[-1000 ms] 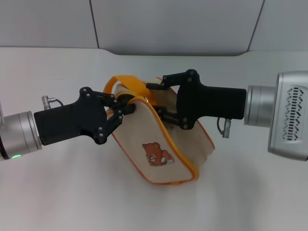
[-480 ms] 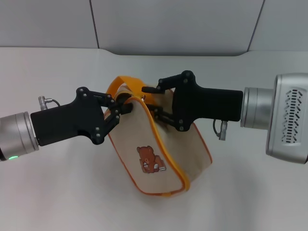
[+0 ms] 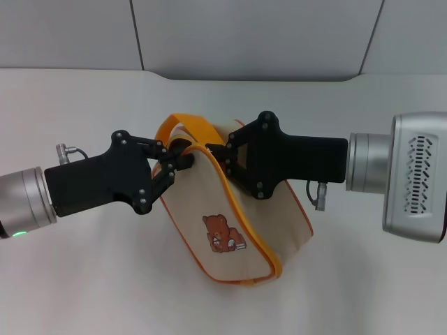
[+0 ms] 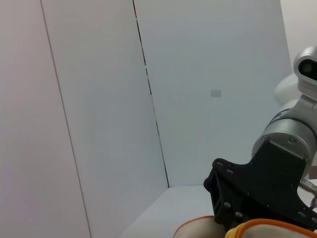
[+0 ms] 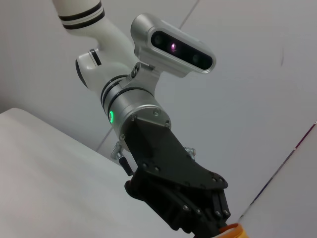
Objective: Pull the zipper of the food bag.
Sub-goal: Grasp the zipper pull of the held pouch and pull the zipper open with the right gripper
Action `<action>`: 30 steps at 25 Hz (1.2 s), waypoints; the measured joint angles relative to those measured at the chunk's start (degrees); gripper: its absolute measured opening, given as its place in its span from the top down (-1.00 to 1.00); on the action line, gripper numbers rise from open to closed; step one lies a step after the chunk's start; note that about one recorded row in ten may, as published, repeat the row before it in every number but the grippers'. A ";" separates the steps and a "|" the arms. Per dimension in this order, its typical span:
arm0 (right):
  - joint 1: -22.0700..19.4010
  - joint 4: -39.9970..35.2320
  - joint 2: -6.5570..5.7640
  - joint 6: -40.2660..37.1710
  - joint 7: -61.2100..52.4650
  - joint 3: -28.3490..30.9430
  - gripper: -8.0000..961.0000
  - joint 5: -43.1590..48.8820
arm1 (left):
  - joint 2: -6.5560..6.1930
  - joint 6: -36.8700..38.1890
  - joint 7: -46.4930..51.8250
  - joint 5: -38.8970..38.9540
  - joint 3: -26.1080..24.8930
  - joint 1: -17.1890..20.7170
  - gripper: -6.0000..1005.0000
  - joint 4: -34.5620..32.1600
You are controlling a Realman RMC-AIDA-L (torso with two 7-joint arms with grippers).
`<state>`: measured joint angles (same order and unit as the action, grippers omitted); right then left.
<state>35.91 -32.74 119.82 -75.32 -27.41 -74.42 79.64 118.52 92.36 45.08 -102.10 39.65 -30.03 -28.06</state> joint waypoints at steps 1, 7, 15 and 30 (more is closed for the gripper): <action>0.00 0.00 -0.05 0.00 -0.05 -0.03 0.90 0.02 | 0.00 -0.01 0.00 -0.02 -0.26 0.05 0.89 0.00; -0.65 -0.56 -0.43 -1.24 -1.56 -0.06 0.99 0.79 | 0.00 -0.76 0.00 -0.04 -1.70 0.26 0.89 0.21; -11.01 -13.22 -0.54 -10.43 -14.55 2.72 0.97 14.63 | -0.01 -5.02 0.82 -0.02 -3.63 0.49 0.89 0.61; -13.02 -10.15 -0.54 -11.02 -17.36 7.65 0.75 5.35 | 0.03 -4.73 0.60 -0.03 -3.09 0.64 0.89 2.06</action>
<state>22.89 -42.89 119.28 -86.34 -44.77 -66.77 84.99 118.55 87.63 45.68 -102.13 36.57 -29.39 -26.00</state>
